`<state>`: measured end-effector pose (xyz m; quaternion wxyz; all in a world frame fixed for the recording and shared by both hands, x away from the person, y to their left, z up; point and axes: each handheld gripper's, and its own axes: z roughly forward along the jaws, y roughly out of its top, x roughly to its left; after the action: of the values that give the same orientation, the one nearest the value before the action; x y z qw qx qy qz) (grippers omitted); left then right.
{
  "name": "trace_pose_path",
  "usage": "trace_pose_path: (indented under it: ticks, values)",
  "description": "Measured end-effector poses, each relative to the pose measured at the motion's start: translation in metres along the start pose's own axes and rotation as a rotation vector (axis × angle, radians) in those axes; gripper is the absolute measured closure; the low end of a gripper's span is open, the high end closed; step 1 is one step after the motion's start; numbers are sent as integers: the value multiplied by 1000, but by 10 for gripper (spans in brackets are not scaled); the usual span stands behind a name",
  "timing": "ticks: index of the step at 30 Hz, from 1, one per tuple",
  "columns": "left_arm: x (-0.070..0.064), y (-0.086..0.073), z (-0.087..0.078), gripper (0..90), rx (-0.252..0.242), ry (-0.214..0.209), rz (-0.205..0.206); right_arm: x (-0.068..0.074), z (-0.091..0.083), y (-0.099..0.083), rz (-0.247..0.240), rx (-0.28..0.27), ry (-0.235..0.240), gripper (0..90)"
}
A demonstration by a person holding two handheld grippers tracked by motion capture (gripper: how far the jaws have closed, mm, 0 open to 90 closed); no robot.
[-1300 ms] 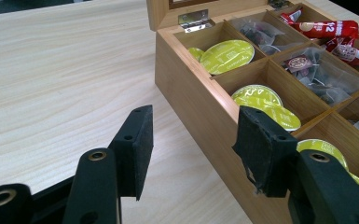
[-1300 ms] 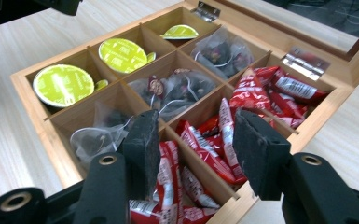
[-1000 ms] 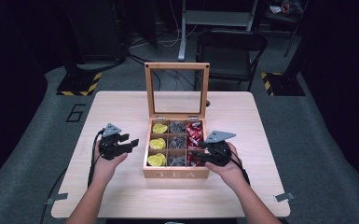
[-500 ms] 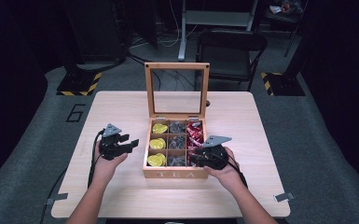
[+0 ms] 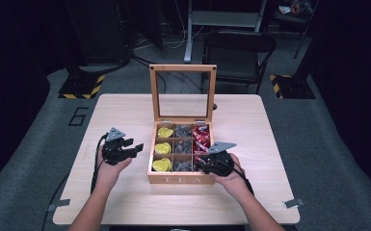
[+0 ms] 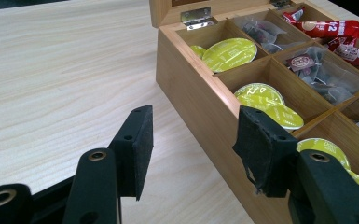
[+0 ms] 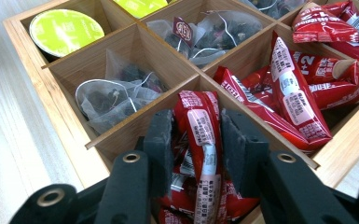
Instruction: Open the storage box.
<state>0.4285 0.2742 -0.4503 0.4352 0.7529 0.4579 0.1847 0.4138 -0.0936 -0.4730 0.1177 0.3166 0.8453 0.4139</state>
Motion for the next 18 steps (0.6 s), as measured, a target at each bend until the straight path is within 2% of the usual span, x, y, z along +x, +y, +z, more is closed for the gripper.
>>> trace_pose_path:
  ticks: [4,8,18]
  values:
    - [0,0,0,466,2,-1,-1,0,-1,-1,4,2,6,667]
    - [0,0,0,466,3,-1,-1,0,-1,-1,-14,-1,15,695]
    - [1,-1,0,466,-1,1,-3,4,-2,0,-32,-2,6,741]
